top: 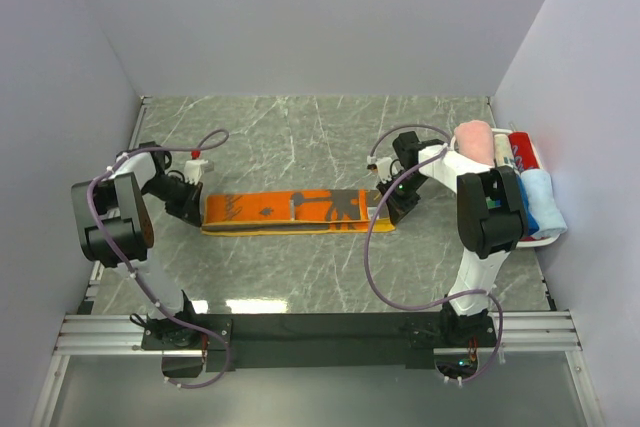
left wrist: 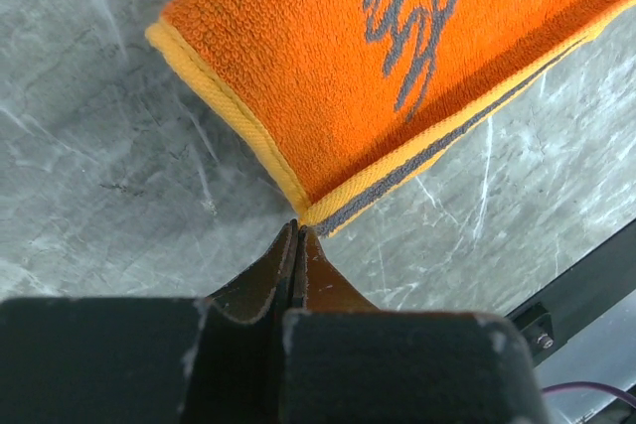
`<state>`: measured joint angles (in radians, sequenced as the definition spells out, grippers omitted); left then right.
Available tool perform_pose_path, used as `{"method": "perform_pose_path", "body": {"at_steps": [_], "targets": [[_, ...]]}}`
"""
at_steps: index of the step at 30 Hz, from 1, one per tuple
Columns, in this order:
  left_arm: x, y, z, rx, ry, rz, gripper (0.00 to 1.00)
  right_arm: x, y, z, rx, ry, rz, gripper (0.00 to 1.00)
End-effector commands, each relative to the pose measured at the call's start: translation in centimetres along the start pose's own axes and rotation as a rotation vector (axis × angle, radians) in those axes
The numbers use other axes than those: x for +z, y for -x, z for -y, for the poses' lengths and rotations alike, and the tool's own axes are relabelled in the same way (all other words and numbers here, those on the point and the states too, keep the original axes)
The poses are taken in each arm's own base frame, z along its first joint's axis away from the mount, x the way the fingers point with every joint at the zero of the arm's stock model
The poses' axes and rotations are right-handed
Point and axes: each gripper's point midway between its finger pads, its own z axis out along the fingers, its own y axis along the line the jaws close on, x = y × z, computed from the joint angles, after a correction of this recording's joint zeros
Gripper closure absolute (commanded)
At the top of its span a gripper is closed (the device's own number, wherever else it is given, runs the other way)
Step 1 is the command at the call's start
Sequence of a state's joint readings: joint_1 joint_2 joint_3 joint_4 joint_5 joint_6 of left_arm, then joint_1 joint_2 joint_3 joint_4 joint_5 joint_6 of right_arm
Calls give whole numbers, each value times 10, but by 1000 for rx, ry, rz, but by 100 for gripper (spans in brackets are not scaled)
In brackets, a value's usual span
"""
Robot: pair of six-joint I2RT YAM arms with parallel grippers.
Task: Roll the towels
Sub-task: Fold the towel
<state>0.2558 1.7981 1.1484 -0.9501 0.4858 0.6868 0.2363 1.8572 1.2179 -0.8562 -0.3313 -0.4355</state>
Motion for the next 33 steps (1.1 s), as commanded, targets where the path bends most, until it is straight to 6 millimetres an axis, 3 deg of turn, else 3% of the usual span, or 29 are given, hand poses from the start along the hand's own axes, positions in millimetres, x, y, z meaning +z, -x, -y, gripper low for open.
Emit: {"method": "perform_pose_path", "body": {"at_steps": [1,10,15,17,19,21,23,29,32,33], "targets": [[0,3,-2,9,11,8,99,0,3,1,-6,-16,4,100],[-24,18,3,36,6,40,99,-28,10,-7,-39,-19,46,100],[-26,13,5,54,14,28,100,-24,1,-12,-47,-7,30,100],[-22,10,5,51,10,21,99,-16,-2,-17,-52,13,10,93],[-18,6,6,42,3,9,87,-12,-2,-19,-55,23,-2,73],[-20,4,8,48,-3,9,71,-14,0,-22,-58,31,0,63],[-26,3,19,74,-34,18,65,-24,8,-23,-71,25,26,59],[-56,30,38,152,-89,125,59,-70,34,-33,-118,8,136,59],[-63,61,36,121,-84,206,60,-74,57,-27,-86,-5,178,61],[-62,74,30,126,-59,241,61,-66,64,-23,-55,-2,172,62]]}}
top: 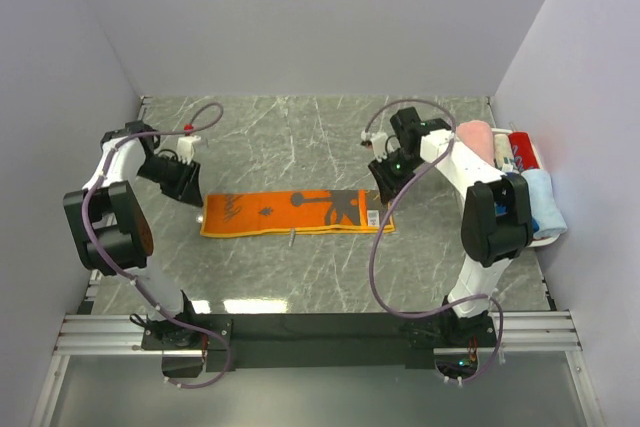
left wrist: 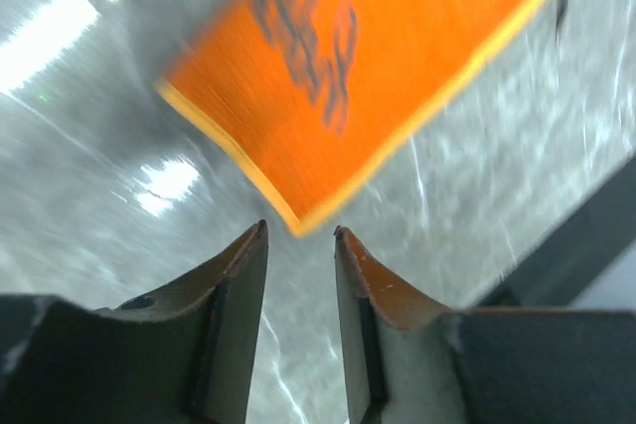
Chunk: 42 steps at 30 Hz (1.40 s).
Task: Roll the towels
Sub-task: Fold the towel
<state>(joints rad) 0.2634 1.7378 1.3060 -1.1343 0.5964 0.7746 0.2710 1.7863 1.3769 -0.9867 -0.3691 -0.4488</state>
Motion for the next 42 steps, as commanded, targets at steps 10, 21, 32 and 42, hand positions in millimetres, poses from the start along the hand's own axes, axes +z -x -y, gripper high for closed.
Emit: {"method": "perform_pose_path", "body": {"at_steps": [10,21,32,42], "targets": [[43,66,-19,-105,6,132,88,34,70,32,121,-1,63,80],[70,62,-82,-236,146,84,99,63,65,94,155,-249,-1,91],[57,62,-69,-228,134,83,97,39,114,116,165,-336,153,78],[12,101,-32,-162,74,213,71,-18,88,94,360,-228,239,59]]}}
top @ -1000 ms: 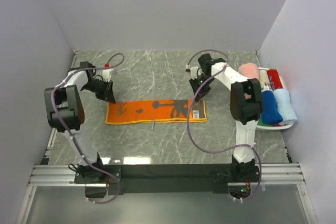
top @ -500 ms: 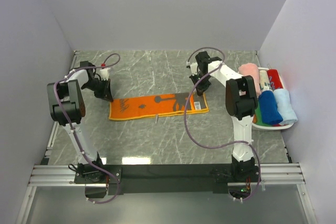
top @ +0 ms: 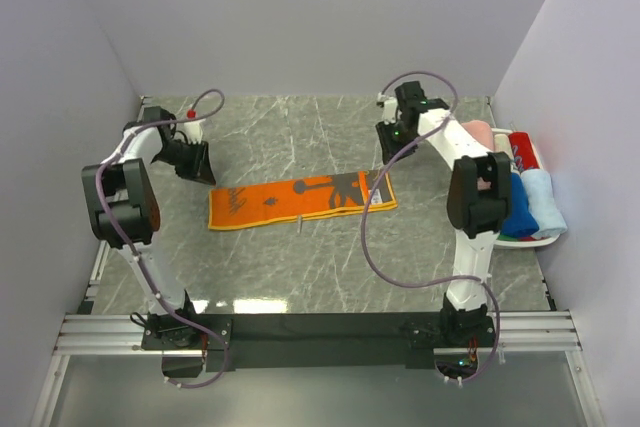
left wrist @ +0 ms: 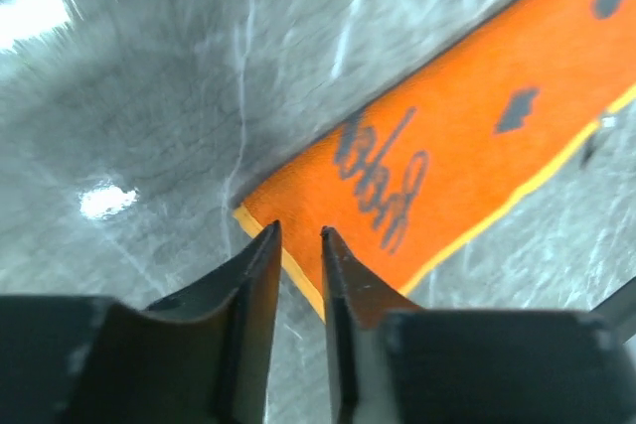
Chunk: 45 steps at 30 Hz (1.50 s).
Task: Roll the towels
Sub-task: Fold the towel
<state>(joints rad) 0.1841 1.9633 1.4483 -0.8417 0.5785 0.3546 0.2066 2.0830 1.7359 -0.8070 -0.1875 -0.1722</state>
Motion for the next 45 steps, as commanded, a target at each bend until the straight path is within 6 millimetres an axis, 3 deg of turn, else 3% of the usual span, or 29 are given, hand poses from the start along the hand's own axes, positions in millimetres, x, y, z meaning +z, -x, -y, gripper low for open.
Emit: {"method": "perform_pose_path", "body": {"at_steps": [1,3,8,20,25,27,30,31,33,41,45], "targets": [[-38,34,25,74,-22,116,69,-30,-11,-1,107,31,16,59],[-43,37,27,74,-13,123,65,-22,-29,-4,136,46,-47,60],[-47,34,30,77,-14,119,56,-3,-51,-8,178,70,-121,61],[-43,19,26,67,21,106,54,29,-65,-19,151,66,-205,63],[-43,21,24,57,31,114,53,40,-75,-25,104,1,-244,64],[-43,23,24,56,34,116,52,40,-79,-27,92,-14,-253,65],[-43,26,23,42,32,121,52,41,-83,-23,79,-59,-258,75],[-42,27,22,41,31,122,52,39,-83,-21,78,-68,-258,87],[-43,30,24,40,23,130,52,35,-82,-16,85,-86,-260,100],[-47,37,25,49,26,149,51,-13,-67,34,115,-163,-164,100],[-49,39,27,52,22,154,51,-31,-54,31,102,-151,-128,100]]}}
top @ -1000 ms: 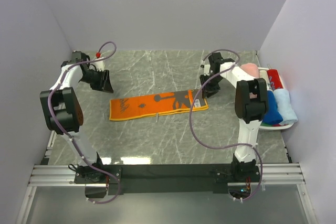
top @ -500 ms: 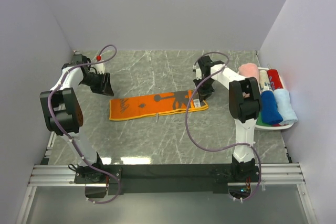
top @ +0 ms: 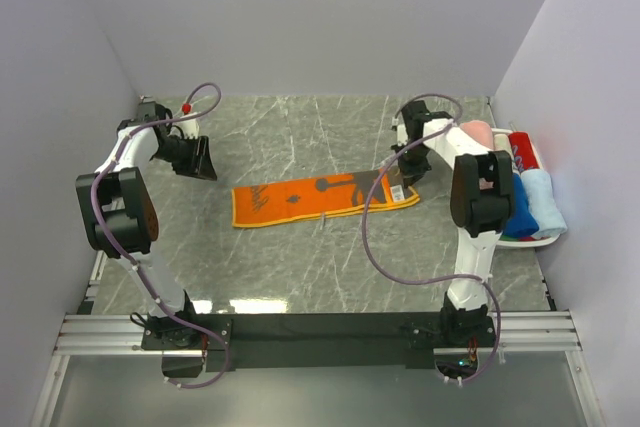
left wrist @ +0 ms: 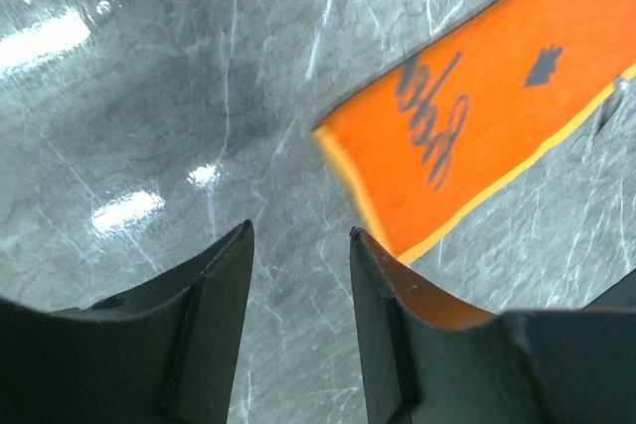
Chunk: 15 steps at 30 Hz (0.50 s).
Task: Roll the towels
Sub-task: Fold the towel
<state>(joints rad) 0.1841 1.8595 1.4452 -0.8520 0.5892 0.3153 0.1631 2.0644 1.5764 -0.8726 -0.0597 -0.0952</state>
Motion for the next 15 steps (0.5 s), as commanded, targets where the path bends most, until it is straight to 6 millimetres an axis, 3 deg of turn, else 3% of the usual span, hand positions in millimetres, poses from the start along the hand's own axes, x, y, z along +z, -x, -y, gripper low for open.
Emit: {"method": "perform_pose_path", "body": {"at_steps": [1,3,5,7,8,15], "targets": [[-18,26,7,36,7,82,51,-45,17,0,-31,-15,92,100],[-19,27,6,34,15,88,49,-51,19,-8,-41,1,93,100],[-19,28,9,38,7,95,24,-57,21,-18,-46,29,97,100],[-22,30,10,39,8,106,20,-59,23,-32,-66,52,100,100],[-22,30,10,42,9,108,1,-60,23,-38,-69,67,96,100],[-24,33,10,31,5,107,0,-54,24,-88,-122,149,66,100]]}}
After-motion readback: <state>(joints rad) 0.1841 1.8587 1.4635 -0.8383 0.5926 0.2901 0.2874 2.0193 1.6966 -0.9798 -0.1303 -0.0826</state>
